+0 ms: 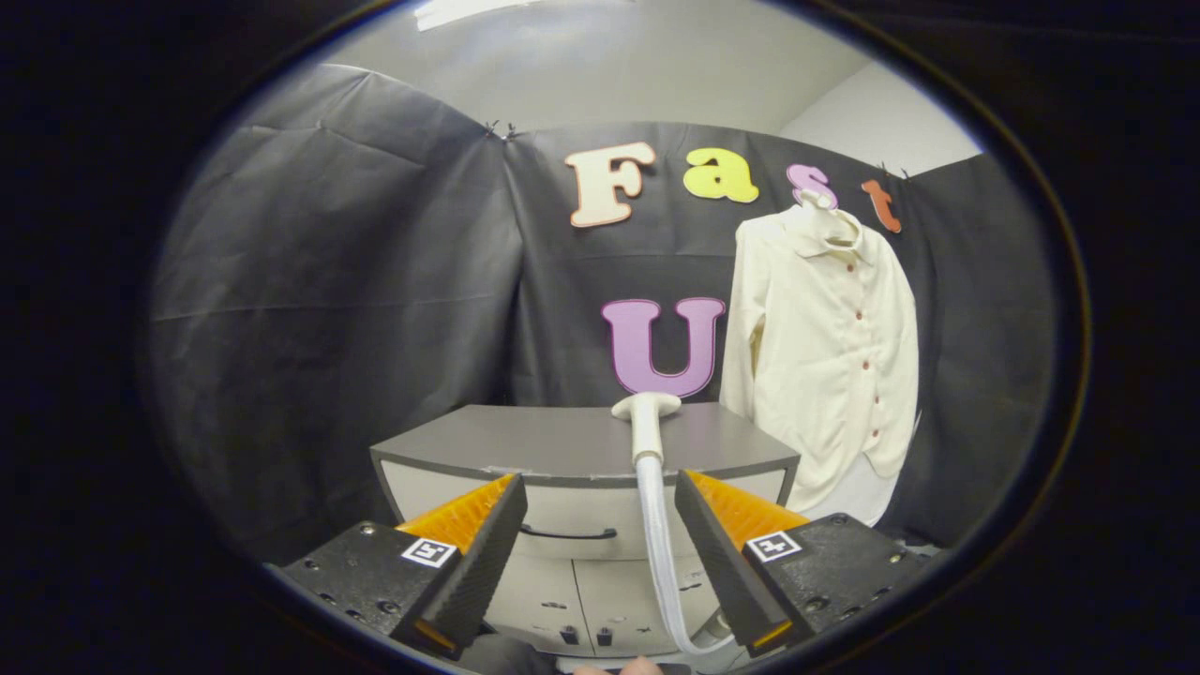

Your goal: Iron the clothes twice with a garment steamer, once on the left side and once on the right side.

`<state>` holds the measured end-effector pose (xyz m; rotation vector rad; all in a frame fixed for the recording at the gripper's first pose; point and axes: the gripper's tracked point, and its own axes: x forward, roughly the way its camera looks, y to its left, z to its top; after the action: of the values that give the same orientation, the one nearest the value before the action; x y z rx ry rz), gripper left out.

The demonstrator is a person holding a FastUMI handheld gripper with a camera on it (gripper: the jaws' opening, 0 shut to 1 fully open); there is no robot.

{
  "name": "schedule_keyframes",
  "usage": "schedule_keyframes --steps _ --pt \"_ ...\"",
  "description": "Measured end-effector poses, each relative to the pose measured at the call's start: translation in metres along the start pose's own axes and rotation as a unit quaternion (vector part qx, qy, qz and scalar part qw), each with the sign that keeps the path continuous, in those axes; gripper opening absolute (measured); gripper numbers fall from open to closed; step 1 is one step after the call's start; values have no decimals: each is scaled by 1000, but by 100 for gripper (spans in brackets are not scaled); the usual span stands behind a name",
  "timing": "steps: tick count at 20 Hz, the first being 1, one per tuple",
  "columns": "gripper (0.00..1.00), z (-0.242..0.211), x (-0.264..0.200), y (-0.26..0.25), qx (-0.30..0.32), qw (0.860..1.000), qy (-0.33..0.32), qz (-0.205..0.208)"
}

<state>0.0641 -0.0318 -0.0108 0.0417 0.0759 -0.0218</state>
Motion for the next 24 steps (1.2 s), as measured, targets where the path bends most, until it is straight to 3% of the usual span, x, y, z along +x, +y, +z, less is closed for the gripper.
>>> schedule_keyframes --steps 24 --pt "96 -26 158 -31 12 997 81 -1"
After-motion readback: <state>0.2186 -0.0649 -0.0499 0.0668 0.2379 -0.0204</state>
